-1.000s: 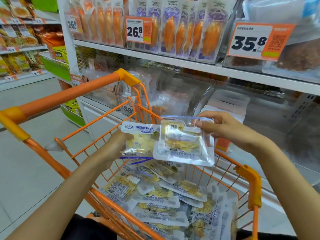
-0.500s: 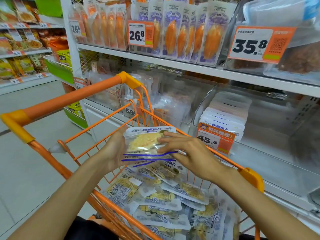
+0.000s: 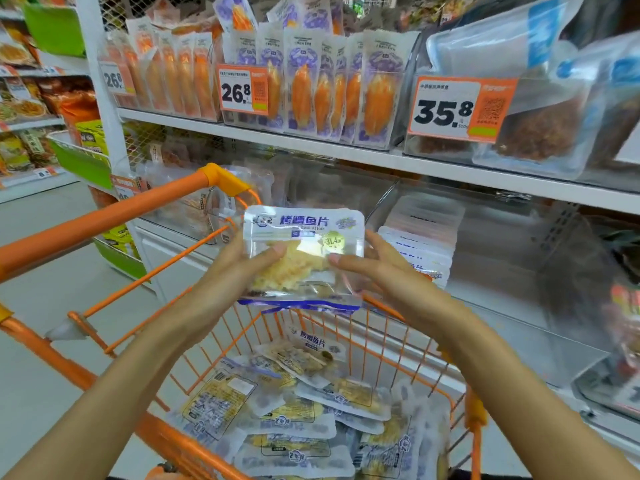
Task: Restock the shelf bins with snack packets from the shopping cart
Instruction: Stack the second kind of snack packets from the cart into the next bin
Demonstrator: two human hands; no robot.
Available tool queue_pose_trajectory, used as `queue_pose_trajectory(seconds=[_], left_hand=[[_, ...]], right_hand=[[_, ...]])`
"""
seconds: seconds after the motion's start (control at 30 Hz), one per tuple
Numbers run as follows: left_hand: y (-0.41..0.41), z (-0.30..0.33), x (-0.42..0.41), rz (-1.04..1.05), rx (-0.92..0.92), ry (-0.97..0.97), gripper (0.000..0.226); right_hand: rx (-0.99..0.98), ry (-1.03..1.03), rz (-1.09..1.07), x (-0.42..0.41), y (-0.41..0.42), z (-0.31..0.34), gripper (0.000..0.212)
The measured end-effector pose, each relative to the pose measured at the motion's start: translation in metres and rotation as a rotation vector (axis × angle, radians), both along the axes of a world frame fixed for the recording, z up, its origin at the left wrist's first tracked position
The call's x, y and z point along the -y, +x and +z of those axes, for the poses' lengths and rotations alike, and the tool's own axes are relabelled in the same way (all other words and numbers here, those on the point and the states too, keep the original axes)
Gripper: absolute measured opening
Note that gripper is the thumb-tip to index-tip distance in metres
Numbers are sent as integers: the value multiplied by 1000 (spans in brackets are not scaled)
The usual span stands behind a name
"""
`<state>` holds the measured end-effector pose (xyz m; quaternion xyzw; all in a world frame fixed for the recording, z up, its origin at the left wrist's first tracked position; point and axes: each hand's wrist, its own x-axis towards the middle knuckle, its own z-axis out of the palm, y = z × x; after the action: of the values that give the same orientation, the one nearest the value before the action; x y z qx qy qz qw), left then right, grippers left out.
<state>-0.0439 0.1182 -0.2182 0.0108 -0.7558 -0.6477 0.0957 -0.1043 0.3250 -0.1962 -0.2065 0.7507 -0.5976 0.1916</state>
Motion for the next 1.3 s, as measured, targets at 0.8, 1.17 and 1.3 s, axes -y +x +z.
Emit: queue_pose_trajectory(seconds=[0.8, 1.17, 1.3], left_hand=[[-141, 23, -86, -300, -274, -751, 44], [-159, 14, -90, -221, -144, -1174, 52], [-166, 16, -92, -206, -89, -1365, 61]], right_hand=[[-657, 125, -403, -125, -79, -30, 52], [-459, 241, -307, -125, -104, -49, 52], [-510, 469, -301, -123, -110, -55, 53]])
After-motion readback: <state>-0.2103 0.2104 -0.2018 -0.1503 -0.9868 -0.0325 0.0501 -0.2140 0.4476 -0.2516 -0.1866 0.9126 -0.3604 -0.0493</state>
